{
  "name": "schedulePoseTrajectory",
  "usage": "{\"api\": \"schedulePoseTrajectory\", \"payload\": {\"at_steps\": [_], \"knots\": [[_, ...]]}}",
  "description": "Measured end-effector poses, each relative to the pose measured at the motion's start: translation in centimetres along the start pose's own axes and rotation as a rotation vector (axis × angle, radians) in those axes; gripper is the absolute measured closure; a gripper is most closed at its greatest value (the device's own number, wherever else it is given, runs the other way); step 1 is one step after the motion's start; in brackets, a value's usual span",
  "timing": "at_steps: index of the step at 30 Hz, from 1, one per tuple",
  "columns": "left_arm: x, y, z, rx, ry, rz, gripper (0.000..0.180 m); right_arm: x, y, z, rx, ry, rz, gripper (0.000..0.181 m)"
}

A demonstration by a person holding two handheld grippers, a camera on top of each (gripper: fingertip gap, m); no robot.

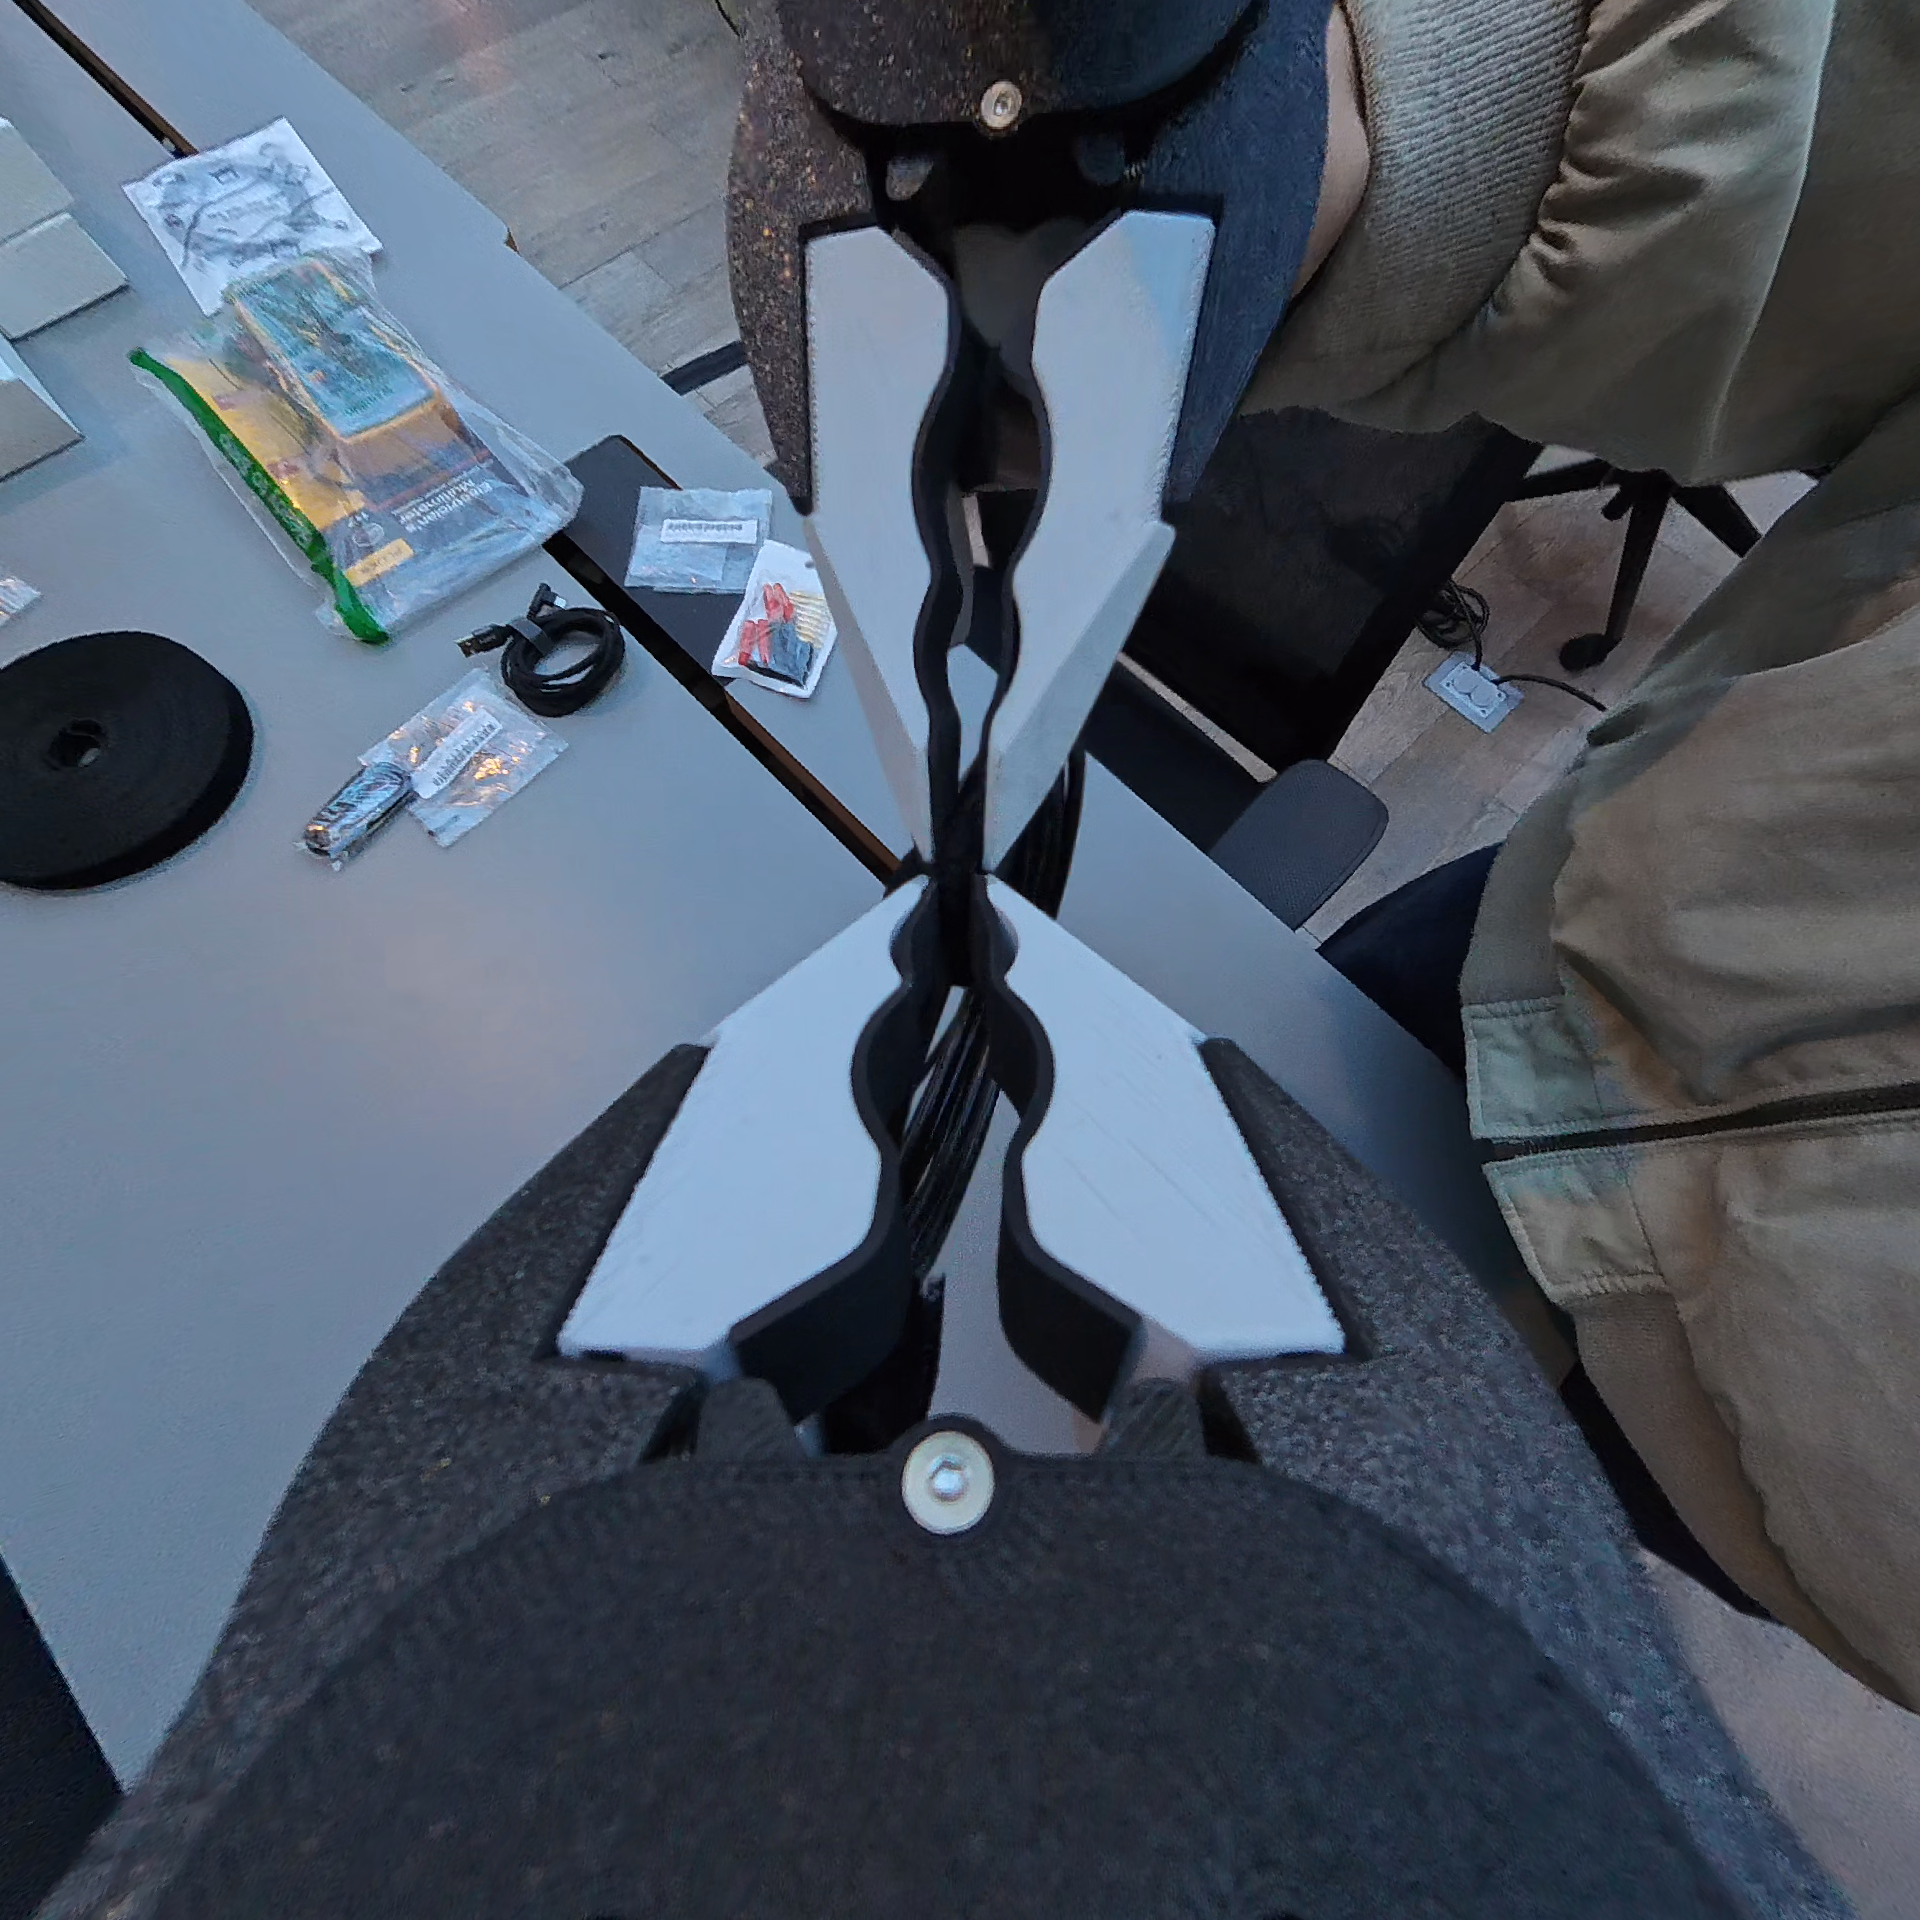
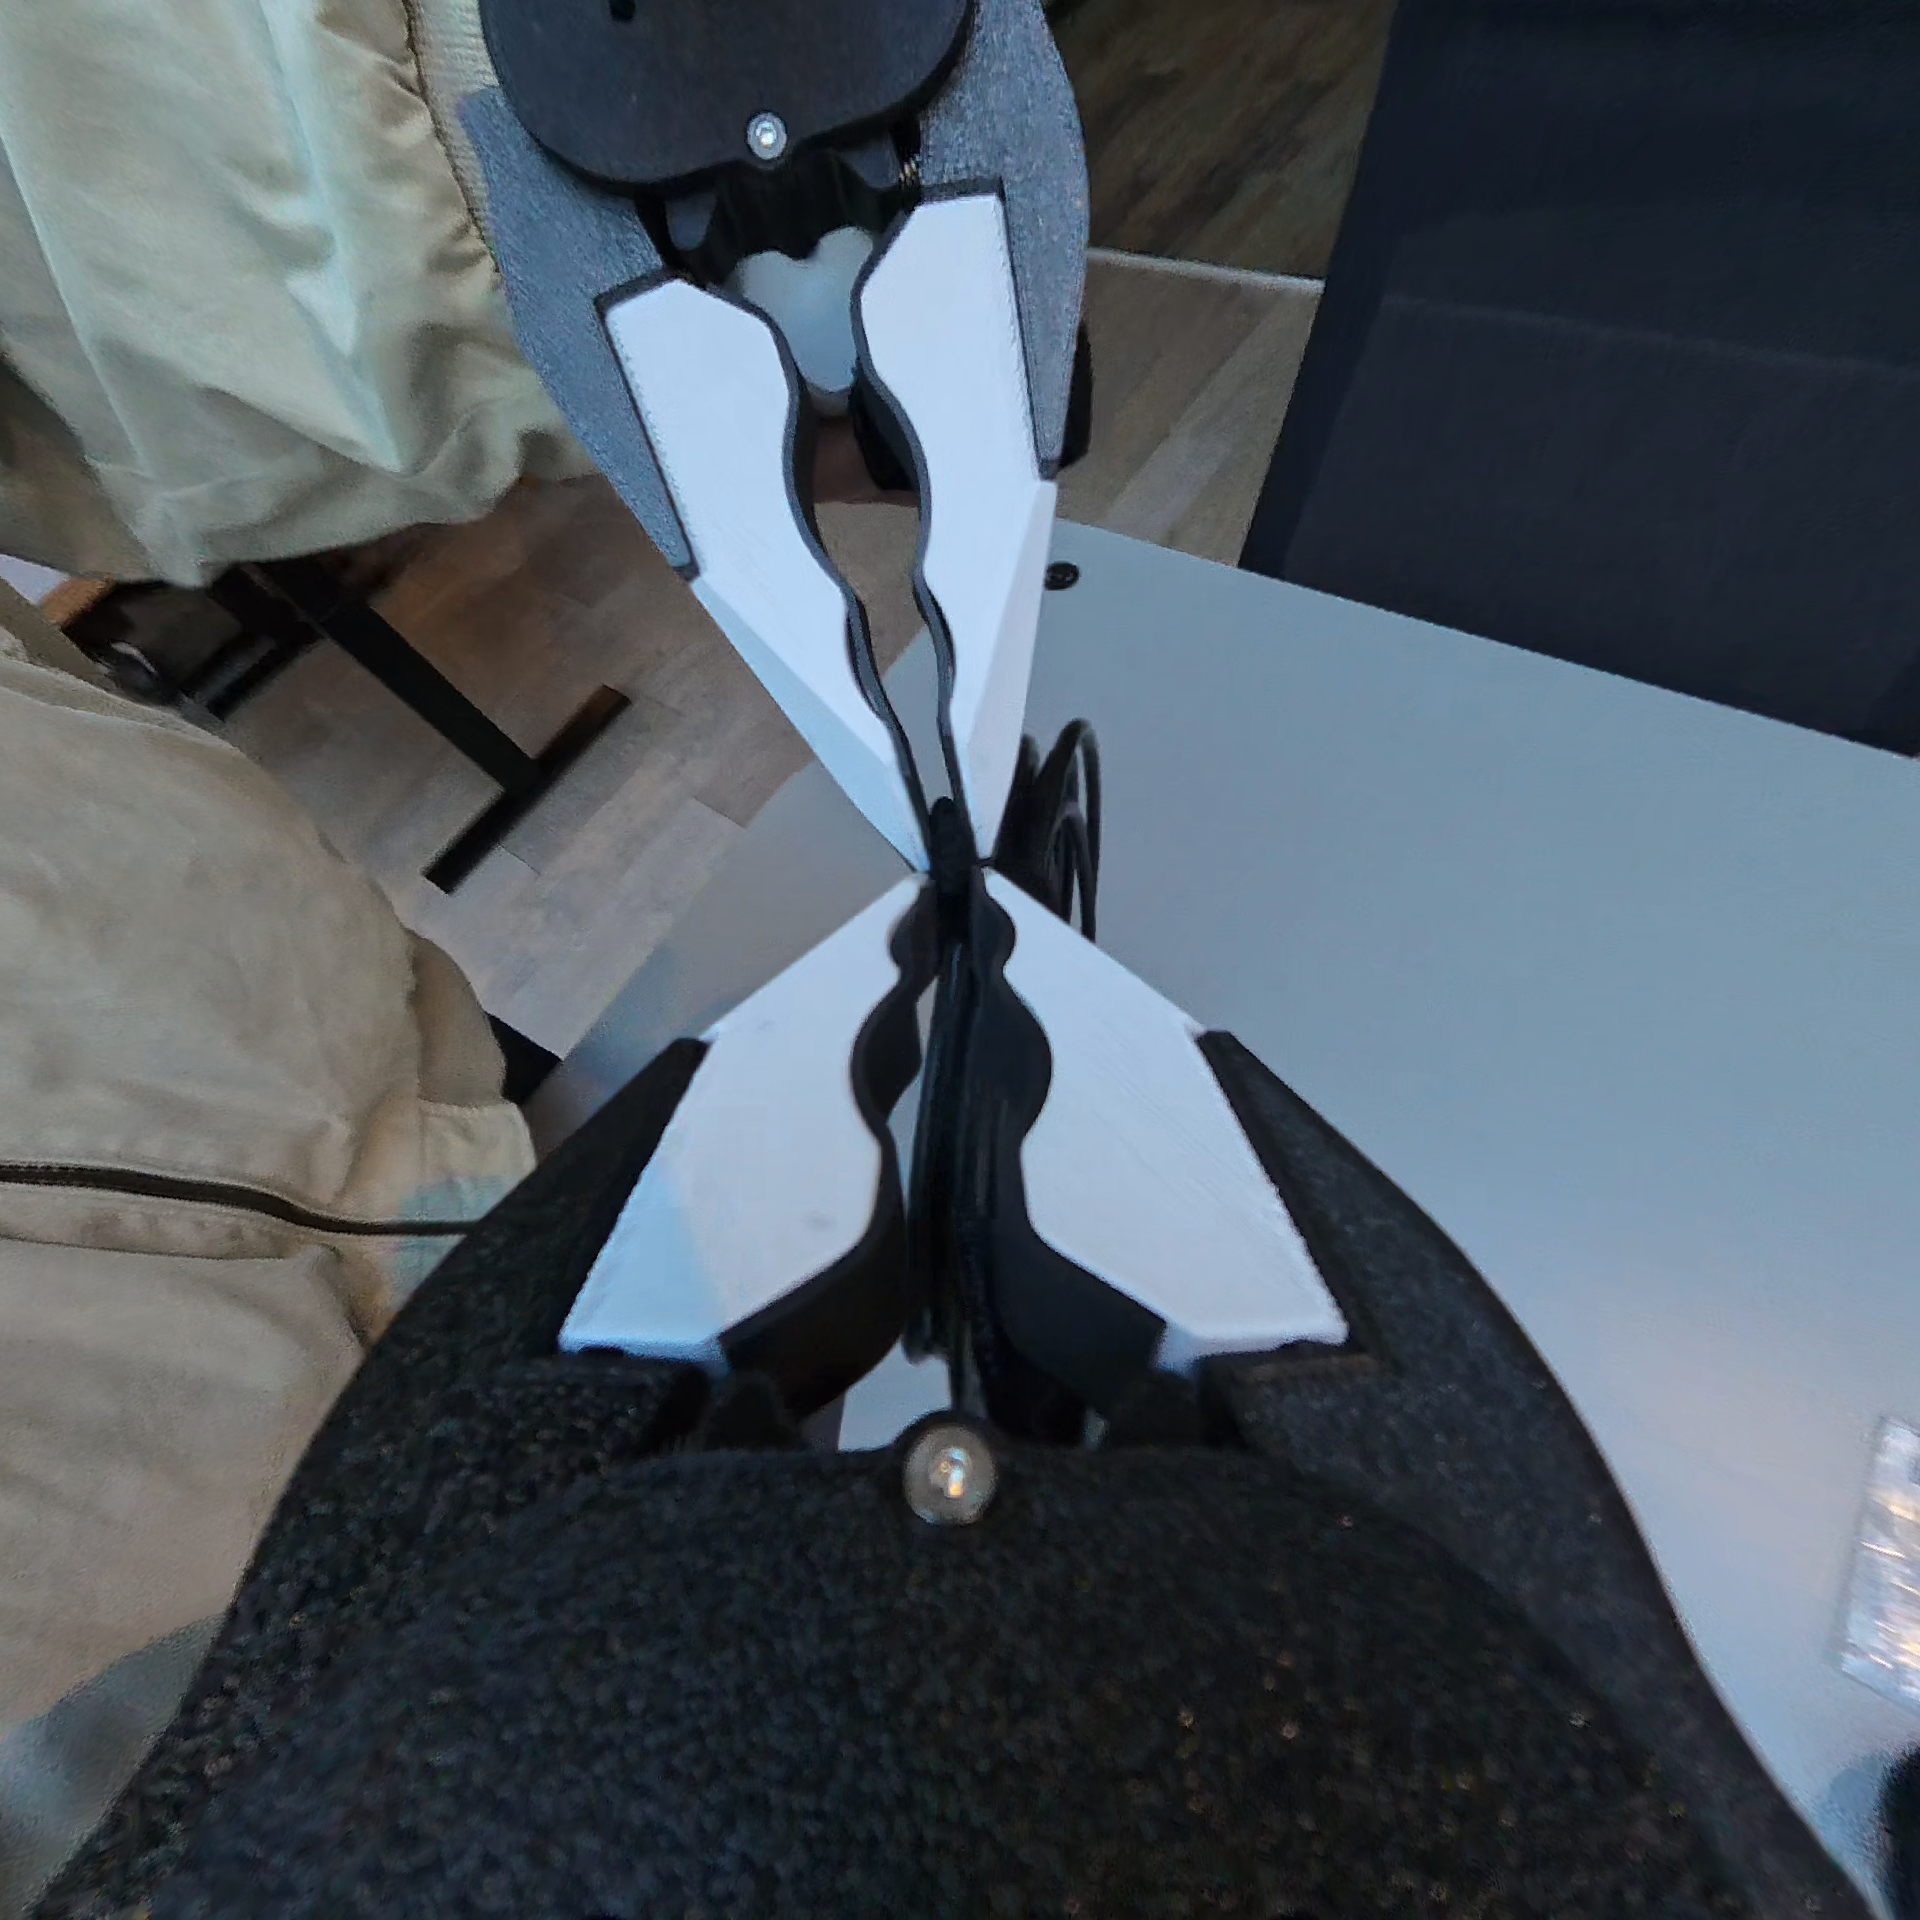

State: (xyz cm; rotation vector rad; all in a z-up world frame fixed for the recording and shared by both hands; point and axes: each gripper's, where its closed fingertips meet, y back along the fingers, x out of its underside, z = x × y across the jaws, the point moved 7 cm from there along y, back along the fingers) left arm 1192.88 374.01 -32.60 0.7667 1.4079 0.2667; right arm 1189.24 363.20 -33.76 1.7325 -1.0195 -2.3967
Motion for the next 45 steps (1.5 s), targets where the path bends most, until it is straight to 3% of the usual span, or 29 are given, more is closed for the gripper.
{"api": "schedulePoseTrajectory", "payload": {"at_steps": [5, 7, 9, 16, 26, 45], "knots": [[-3.7, 3.4, 0.9, -0.051, 0.047, -0.168, 0.173, -5.7, 4.0, 0.2, 0.068, 0.088, 0.03, 0.179], [-4.7, 5.2, 1.5, -0.114, 0.06, -0.197, 0.15, -7.1, 5.3, -0.4, 0.117, 0.107, 0.054, 0.179], [-4.4, 7.2, 1.9, -0.169, 0.12, -0.246, 0.14, -7.4, 6.3, -1.2, 0.163, 0.094, 0.064, 0.179], [1.1, 10.7, -2.5, -0.302, 0.383, -0.441, 0.146, -11.1, 11.1, -2.0, 0.301, 0.123, 0.056, 0.179], [7.6, 10.6, -10.2, -0.401, 0.624, -0.56, 0.15, -13.1, 12.9, -2.4, 0.376, 0.095, 0.088, 0.179], [6.8, 9.7, -13.7, -0.461, 0.555, -0.464, 0.15, -13.0, 11.9, -0.5, 0.412, 0.083, 0.11, 0.179]]}}
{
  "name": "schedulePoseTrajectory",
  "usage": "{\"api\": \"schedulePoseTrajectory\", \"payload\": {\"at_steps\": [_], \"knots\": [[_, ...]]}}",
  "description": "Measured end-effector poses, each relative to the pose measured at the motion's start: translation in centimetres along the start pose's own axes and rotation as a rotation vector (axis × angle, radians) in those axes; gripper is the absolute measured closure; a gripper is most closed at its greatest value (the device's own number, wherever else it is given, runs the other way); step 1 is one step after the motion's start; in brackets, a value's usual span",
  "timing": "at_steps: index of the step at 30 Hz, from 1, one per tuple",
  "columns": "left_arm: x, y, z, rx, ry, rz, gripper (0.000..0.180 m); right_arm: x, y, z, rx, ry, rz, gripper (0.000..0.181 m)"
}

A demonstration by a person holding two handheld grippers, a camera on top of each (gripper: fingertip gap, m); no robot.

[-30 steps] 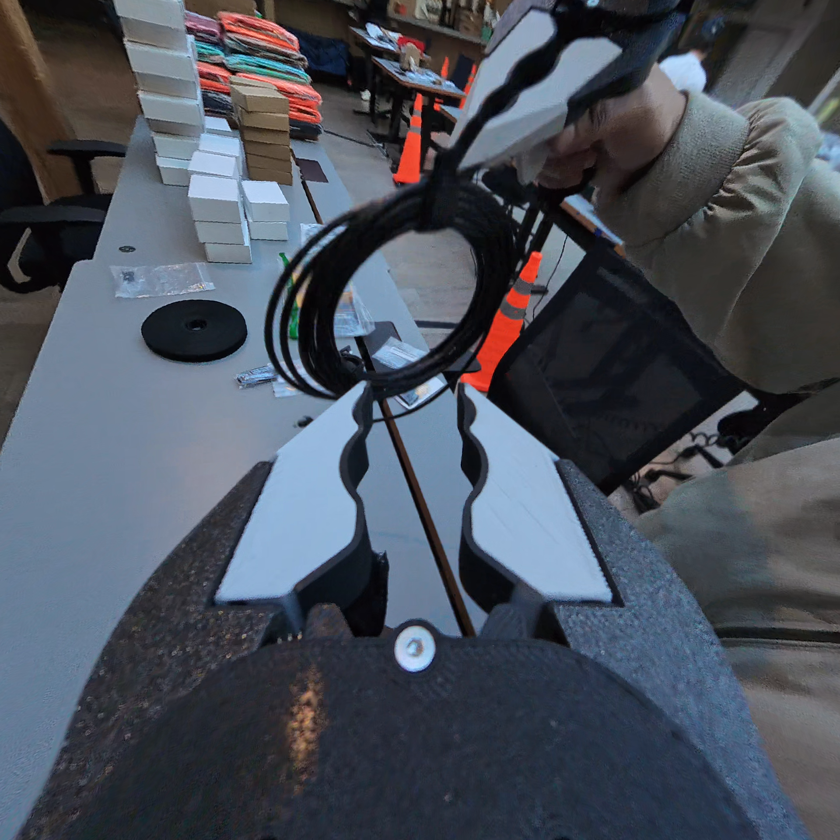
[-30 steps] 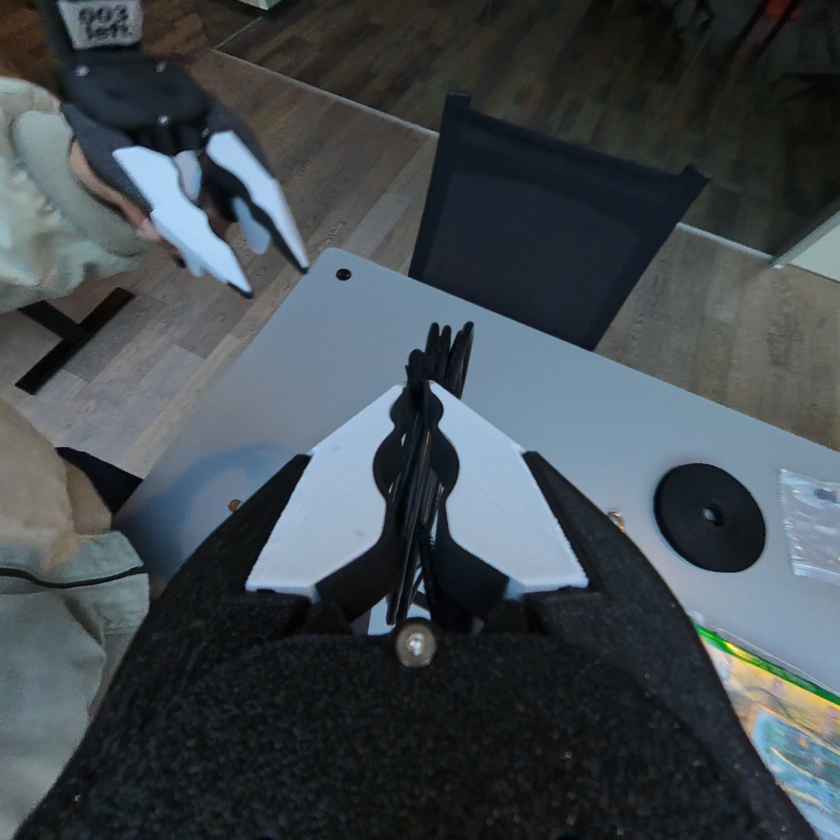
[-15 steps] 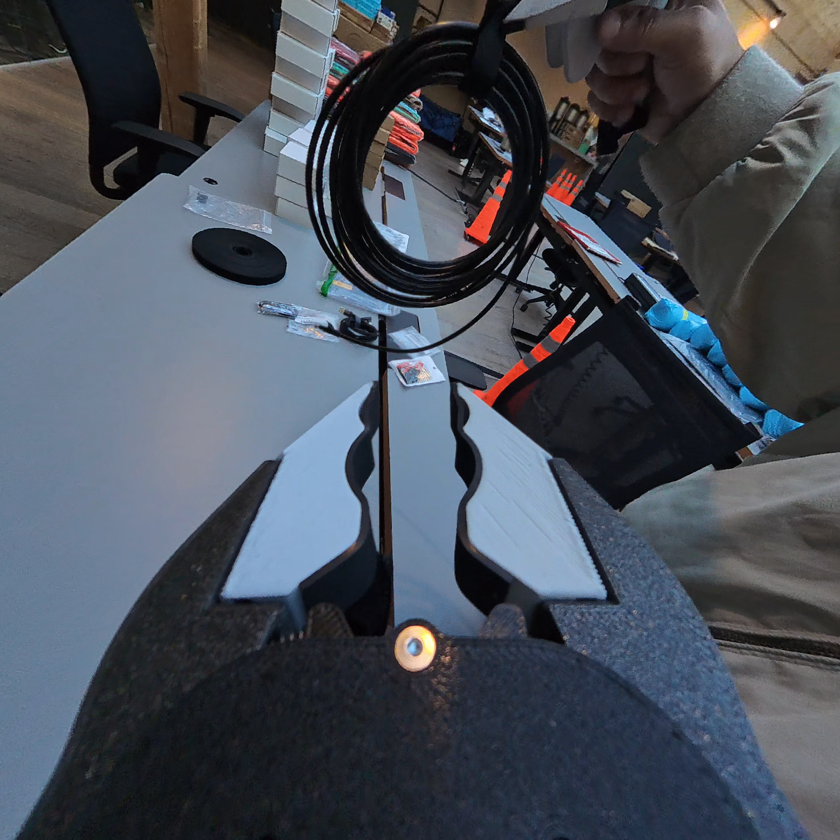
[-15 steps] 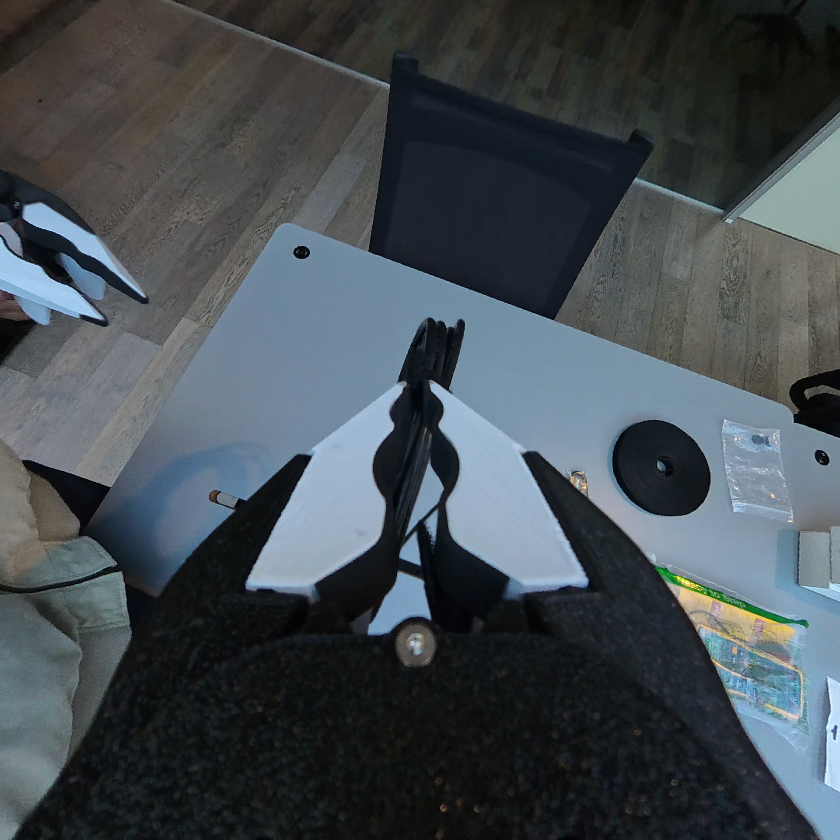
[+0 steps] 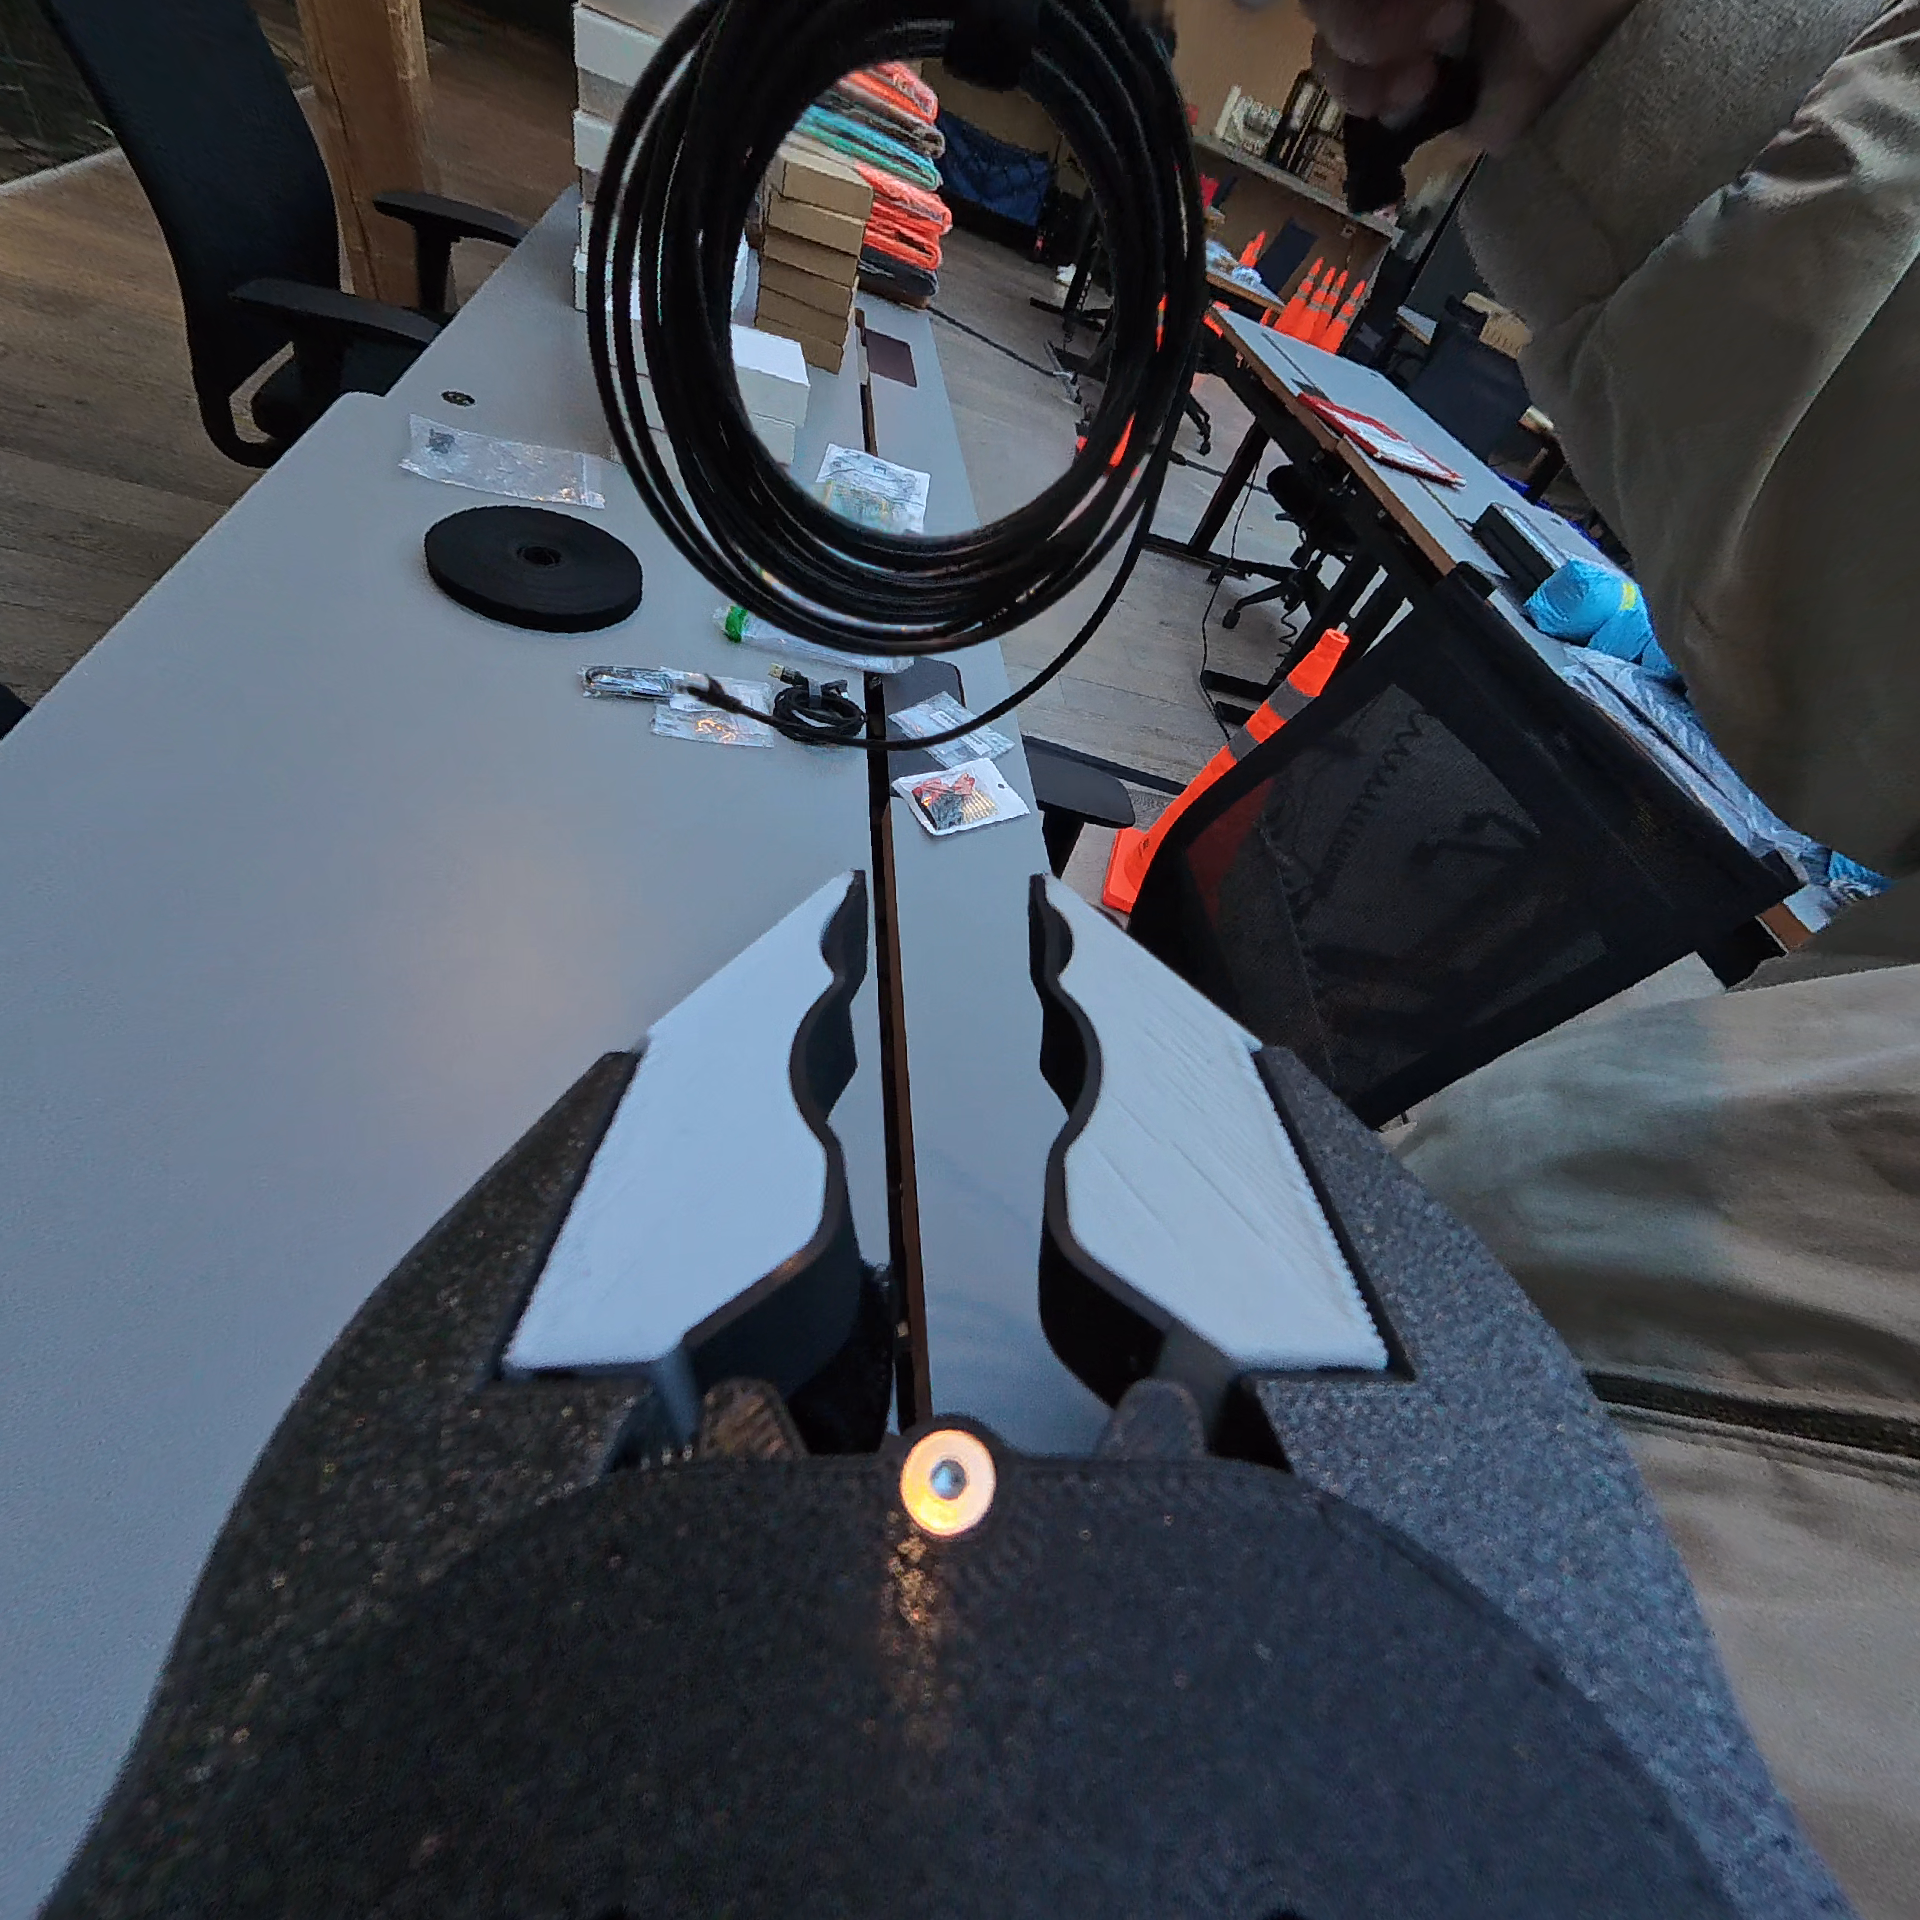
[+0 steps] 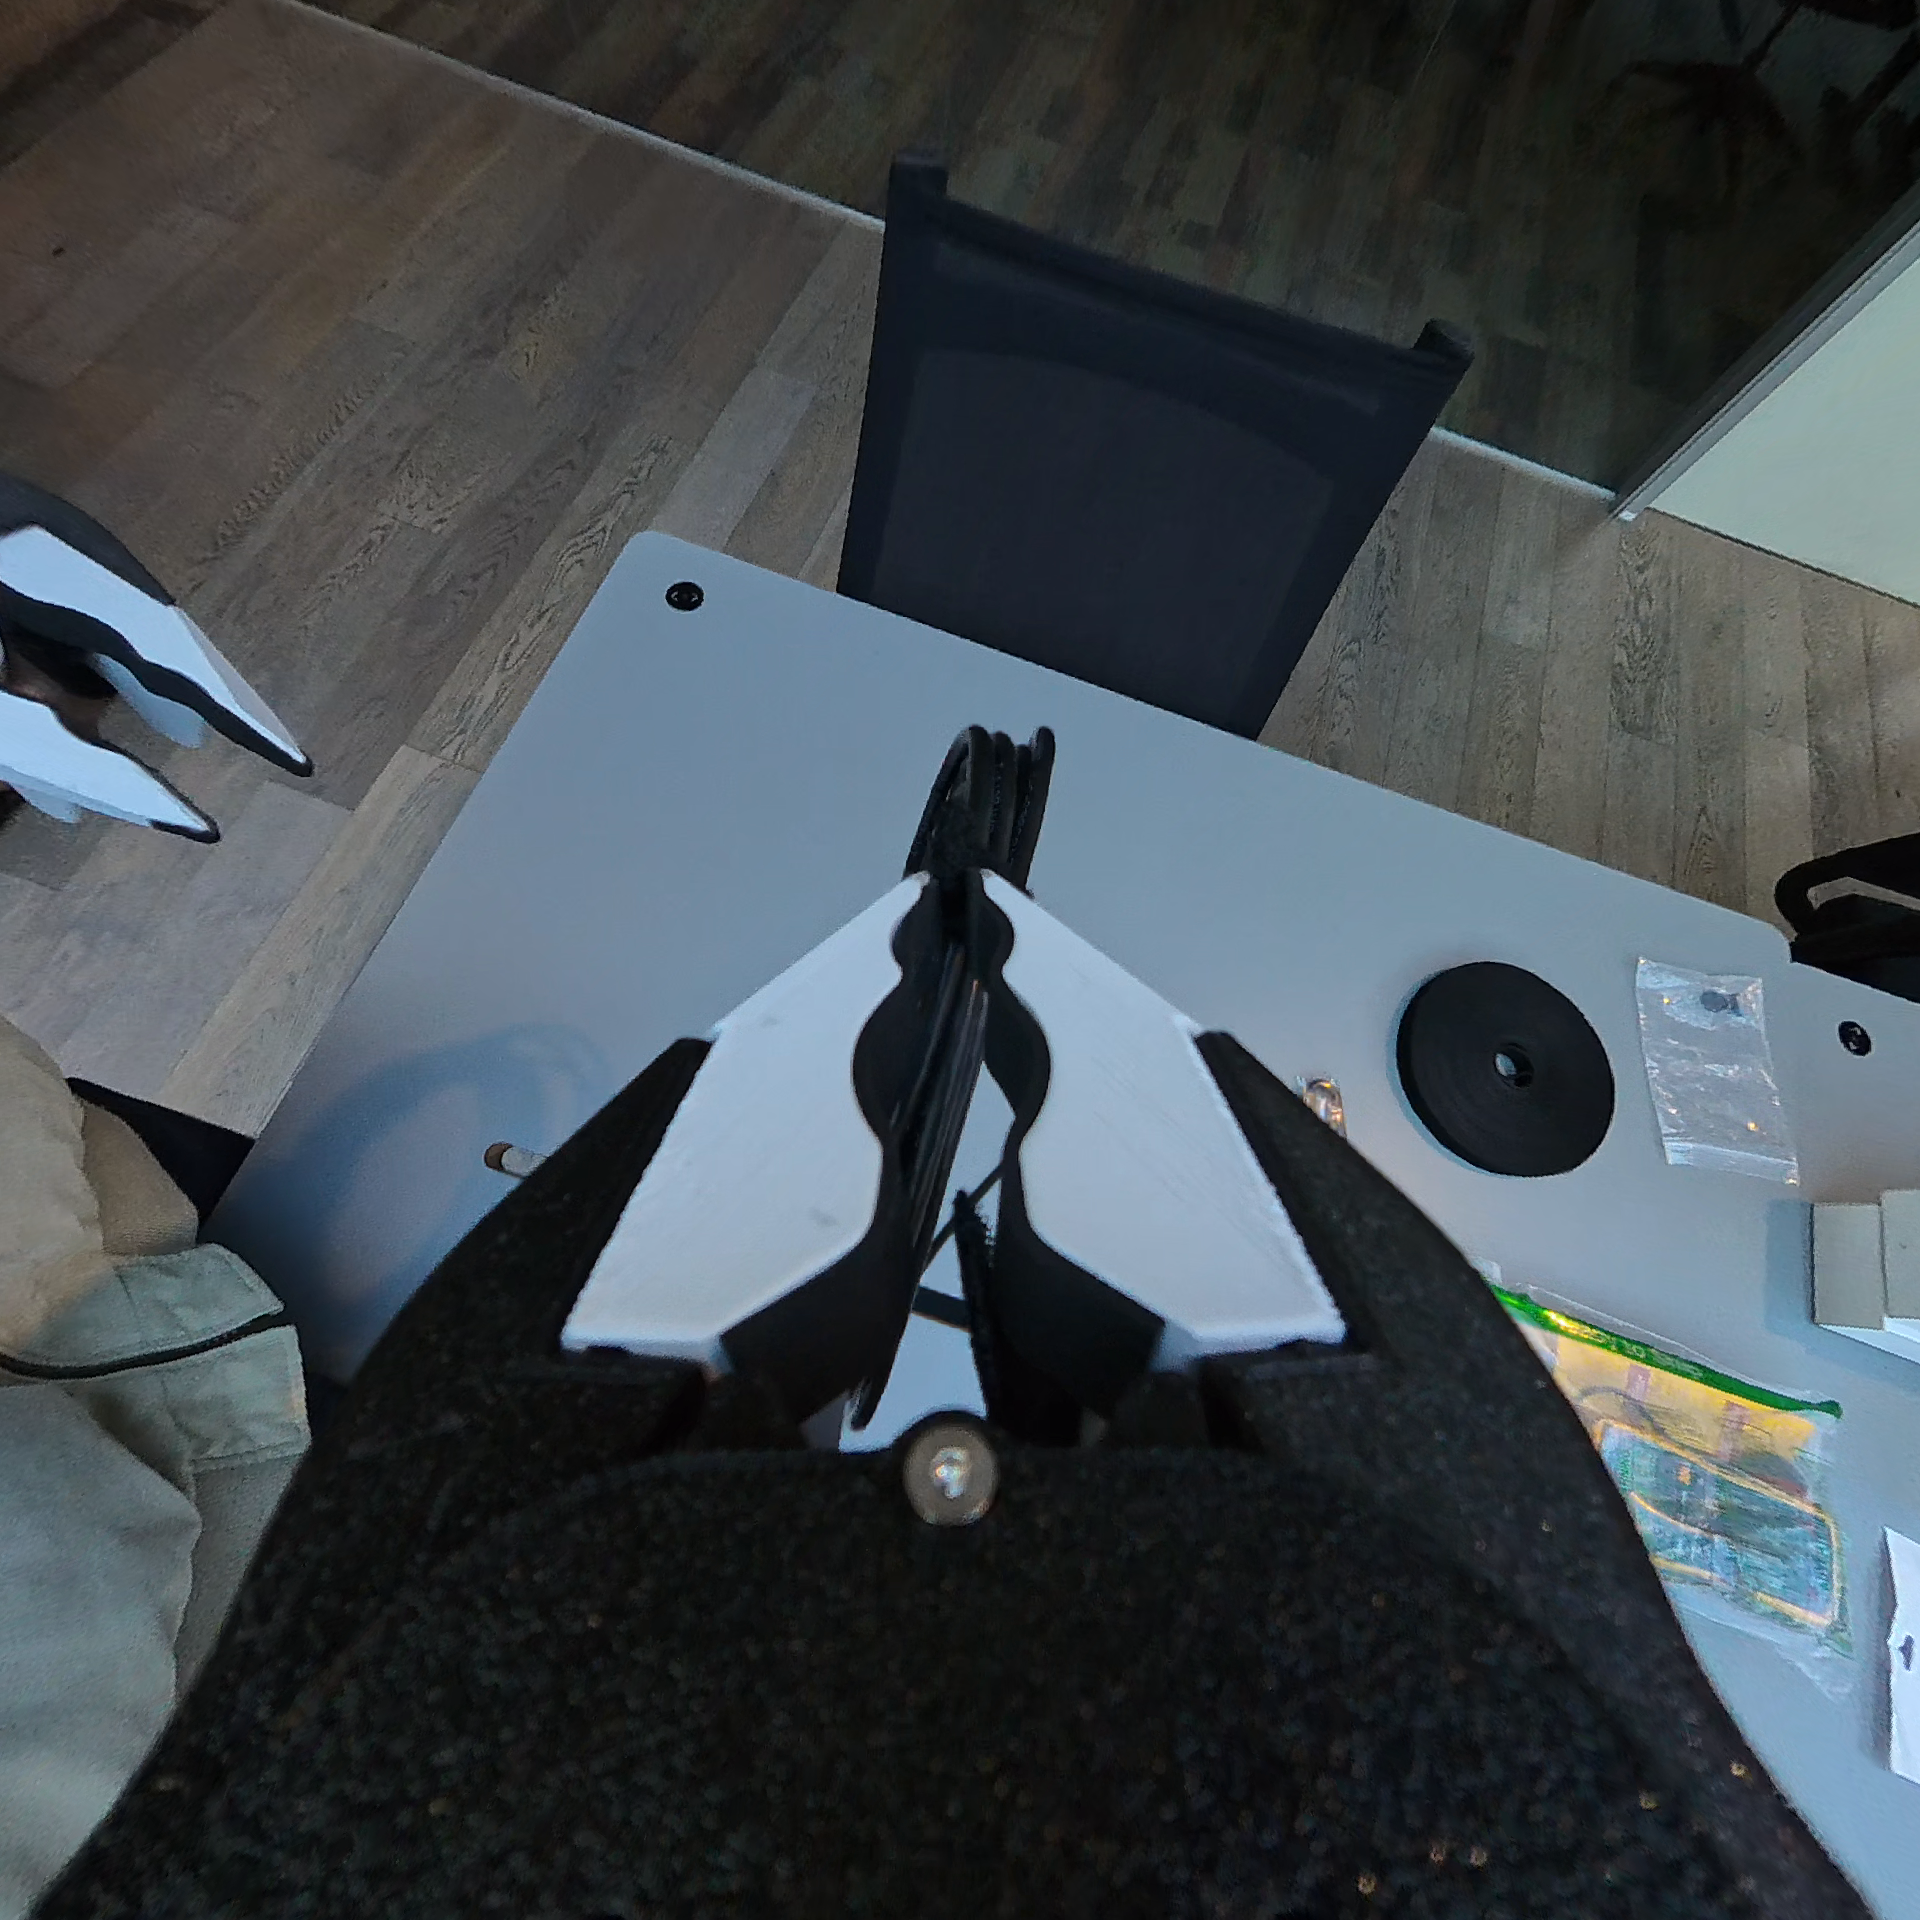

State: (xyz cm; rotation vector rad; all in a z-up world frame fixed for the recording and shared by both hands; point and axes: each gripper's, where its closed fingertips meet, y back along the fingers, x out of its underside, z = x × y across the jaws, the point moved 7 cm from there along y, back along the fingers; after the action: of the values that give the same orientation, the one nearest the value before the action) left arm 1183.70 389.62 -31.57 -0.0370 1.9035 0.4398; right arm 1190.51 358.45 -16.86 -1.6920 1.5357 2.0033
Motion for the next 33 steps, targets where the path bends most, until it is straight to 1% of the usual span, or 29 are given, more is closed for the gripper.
{"api": "schedulePoseTrajectory", "payload": {"at_steps": [5, 10, 14, 17, 21, 26, 27, 28, 30, 33], "knots": [[0.0, 1.0, 0.4, -0.054, -0.041, 0.016, 0.149, 2.3, -4.3, 3.1, -0.047, -0.012, 0.057, 0.179], [0.9, 3.2, 1.0, -0.119, -0.008, 0.012, 0.15, 3.6, -11.2, 8.3, -0.164, -0.049, 0.073, 0.179], [2.2, 4.5, 1.5, -0.175, 0.019, 0.039, 0.15, 3.1, -16.2, 10.3, -0.284, -0.14, 0.003, 0.178], [3.4, 5.1, 1.7, -0.212, 0.042, 0.062, 0.15, 3.8, -19.3, 9.4, -0.332, -0.228, -0.035, 0.178], [5.8, 4.9, 2.1, -0.253, 0.091, 0.112, 0.15, 9.2, -24.6, 7.0, -0.429, -0.402, -0.049, 0.179], [10.2, 2.5, 2.4, -0.28, 0.174, 0.22, 0.15, 19.4, -32.4, 5.0, -0.546, -0.548, 0.027, 0.178], [11.1, 1.9, 2.3, -0.279, 0.187, 0.243, 0.15, 20.6, -32.9, 3.9, -0.563, -0.613, -0.037, 0.178], [11.8, 1.2, 2.2, -0.277, 0.199, 0.265, 0.15, 21.9, -33.2, 2.4, -0.566, -0.689, -0.06, 0.178], [13.3, -0.2, 2.0, -0.264, 0.22, 0.311, 0.15, 24.7, -33.2, -0.3, -0.501, -0.694, -0.011, 0.178], [14.6, -2.9, 2.0, -0.233, 0.231, 0.353, 0.15, 29.7, -33.3, -2.4, -0.486, -0.676, 0.116, 0.178]]}}
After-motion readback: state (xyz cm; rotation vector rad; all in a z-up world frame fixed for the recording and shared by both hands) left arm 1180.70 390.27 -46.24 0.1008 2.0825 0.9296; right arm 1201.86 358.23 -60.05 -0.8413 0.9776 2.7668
